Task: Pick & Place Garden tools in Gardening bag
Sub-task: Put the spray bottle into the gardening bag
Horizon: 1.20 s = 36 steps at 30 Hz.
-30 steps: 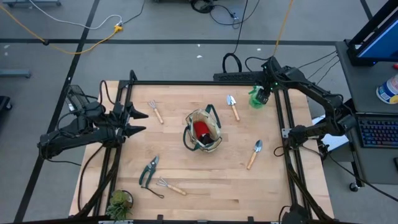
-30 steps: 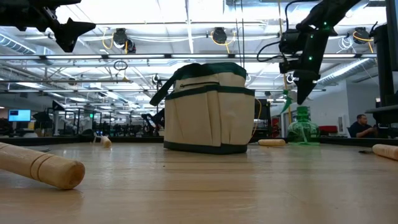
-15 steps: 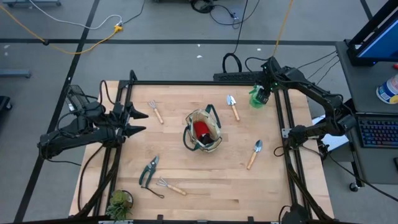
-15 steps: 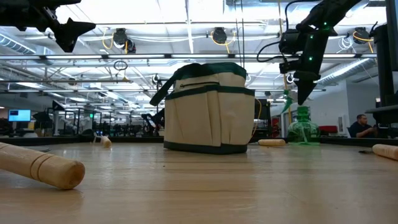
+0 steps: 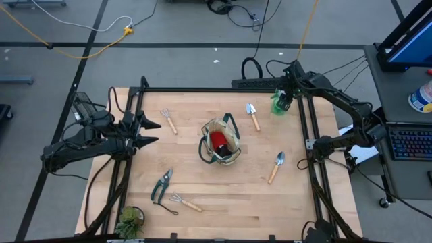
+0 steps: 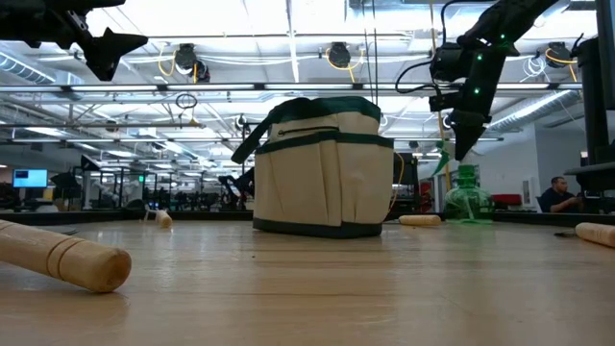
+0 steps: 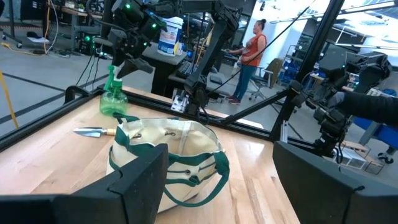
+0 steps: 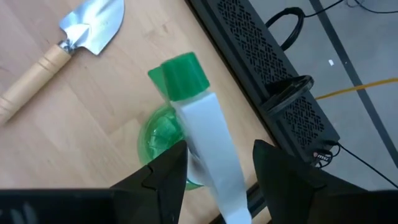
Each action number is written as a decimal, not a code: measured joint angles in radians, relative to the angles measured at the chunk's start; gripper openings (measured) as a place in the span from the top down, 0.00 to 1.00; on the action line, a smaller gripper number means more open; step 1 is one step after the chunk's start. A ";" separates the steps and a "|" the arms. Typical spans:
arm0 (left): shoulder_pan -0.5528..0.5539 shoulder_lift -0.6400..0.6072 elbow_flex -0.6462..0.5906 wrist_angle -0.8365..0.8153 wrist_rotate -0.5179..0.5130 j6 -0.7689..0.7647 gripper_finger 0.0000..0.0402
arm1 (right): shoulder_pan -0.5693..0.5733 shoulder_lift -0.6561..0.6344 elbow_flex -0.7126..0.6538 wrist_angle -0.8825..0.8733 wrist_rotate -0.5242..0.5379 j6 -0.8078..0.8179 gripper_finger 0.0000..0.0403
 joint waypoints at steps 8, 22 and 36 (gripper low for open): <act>0.000 0.000 0.000 0.000 0.000 0.000 0.26 | 0.000 0.000 0.000 0.001 -0.001 0.000 0.67; 0.000 0.000 0.000 0.000 0.000 0.000 0.26 | 0.019 -0.009 0.001 0.003 -0.002 0.027 0.88; 0.000 0.000 0.000 0.000 0.000 -0.017 0.26 | 0.259 -0.183 0.017 -0.027 -0.004 0.233 0.88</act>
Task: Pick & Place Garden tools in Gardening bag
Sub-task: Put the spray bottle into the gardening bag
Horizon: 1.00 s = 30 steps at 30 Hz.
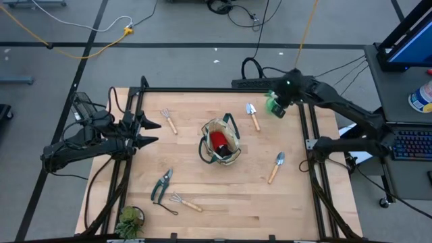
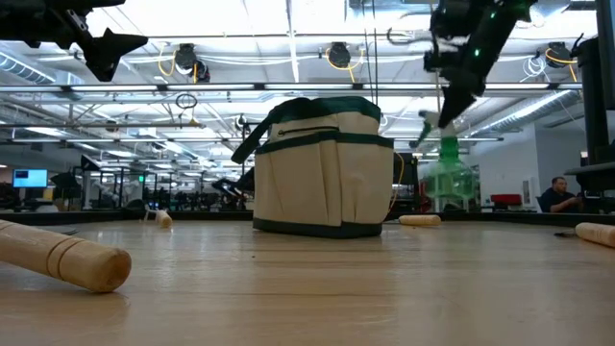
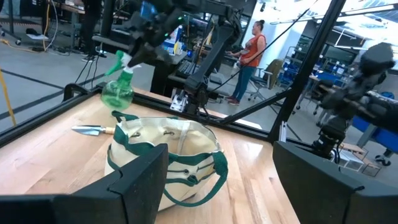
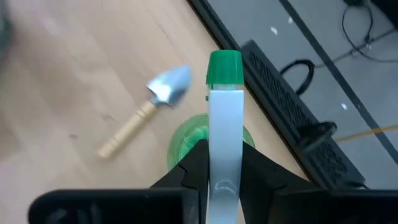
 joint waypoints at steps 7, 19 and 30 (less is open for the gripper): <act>0.000 0.000 0.000 0.000 0.000 -0.006 0.26 | 0.086 -0.078 0.123 0.029 -0.163 0.150 0.88; 0.000 0.000 0.000 0.000 0.001 -0.007 0.26 | 0.306 -0.043 0.173 0.340 -0.470 0.431 0.88; 0.000 0.000 0.000 0.000 0.002 -0.010 0.26 | 0.458 0.127 0.173 0.410 -0.435 0.409 0.88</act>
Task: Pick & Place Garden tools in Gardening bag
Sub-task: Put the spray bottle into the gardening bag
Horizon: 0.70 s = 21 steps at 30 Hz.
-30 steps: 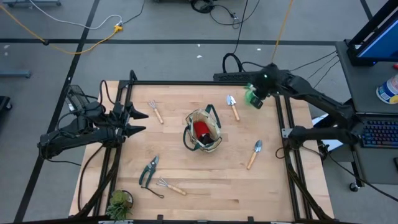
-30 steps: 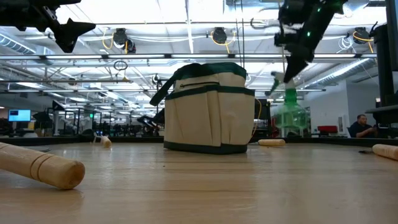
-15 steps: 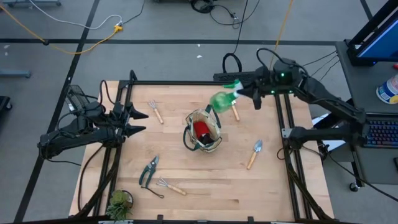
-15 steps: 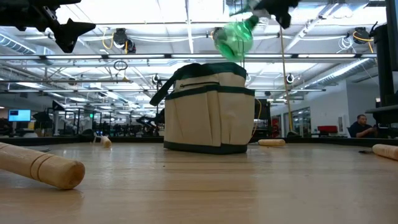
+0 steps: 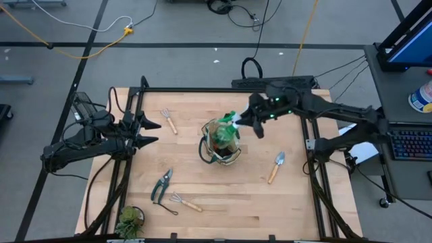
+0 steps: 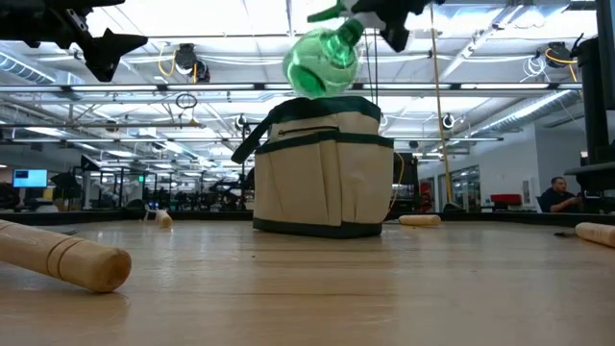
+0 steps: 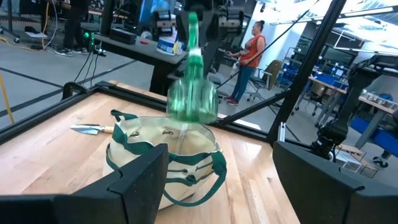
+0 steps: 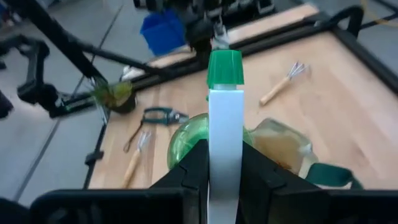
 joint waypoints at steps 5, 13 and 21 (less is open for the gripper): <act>0.000 0.000 0.000 0.000 0.002 -0.008 0.26 | 0.004 0.063 0.000 -0.002 0.081 -0.037 0.88; 0.000 0.000 0.000 -0.001 0.009 -0.014 0.26 | 0.005 0.141 0.000 0.010 0.100 -0.069 0.87; 0.000 0.000 0.000 -0.001 0.010 -0.013 0.26 | 0.005 0.198 0.011 0.048 0.103 -0.084 0.87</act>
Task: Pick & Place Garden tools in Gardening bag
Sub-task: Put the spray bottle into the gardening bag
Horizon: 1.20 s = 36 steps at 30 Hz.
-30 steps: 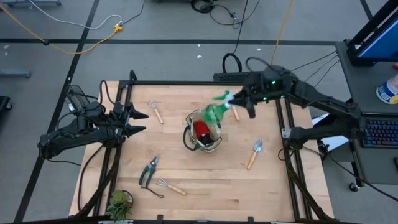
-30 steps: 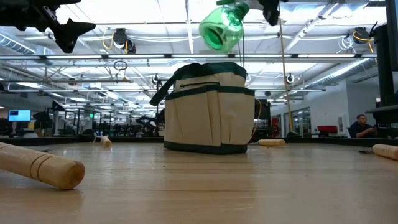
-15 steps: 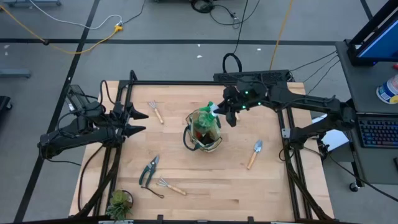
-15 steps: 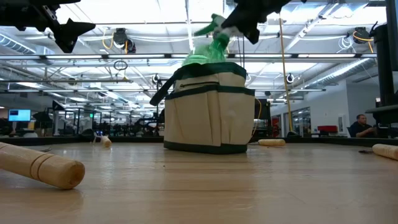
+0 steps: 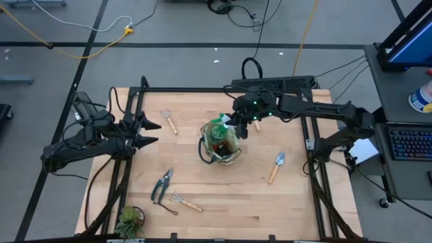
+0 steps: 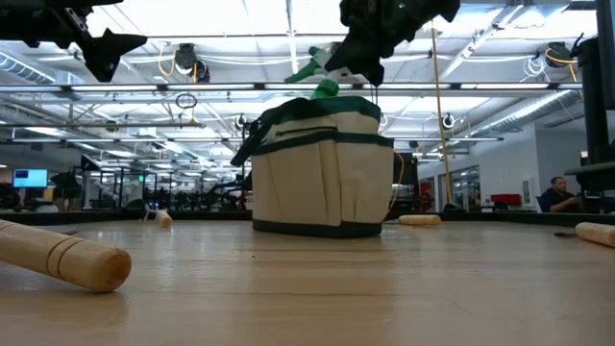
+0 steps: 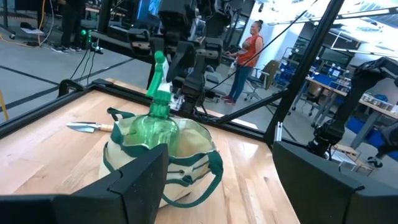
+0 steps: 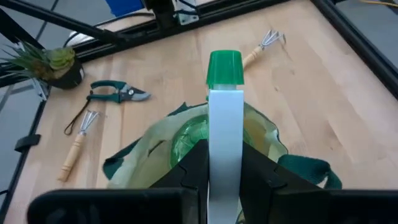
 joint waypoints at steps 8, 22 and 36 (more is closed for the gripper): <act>0.000 0.000 0.000 0.000 0.000 -0.001 0.26 | 0.024 0.031 0.045 -0.038 0.055 -0.063 0.87; 0.000 0.001 0.000 0.001 -0.001 -0.003 0.26 | 0.045 0.067 0.047 -0.033 0.080 -0.076 0.87; 0.000 0.001 0.000 0.000 0.012 -0.002 0.26 | 0.045 0.082 0.049 0.037 0.076 -0.082 0.73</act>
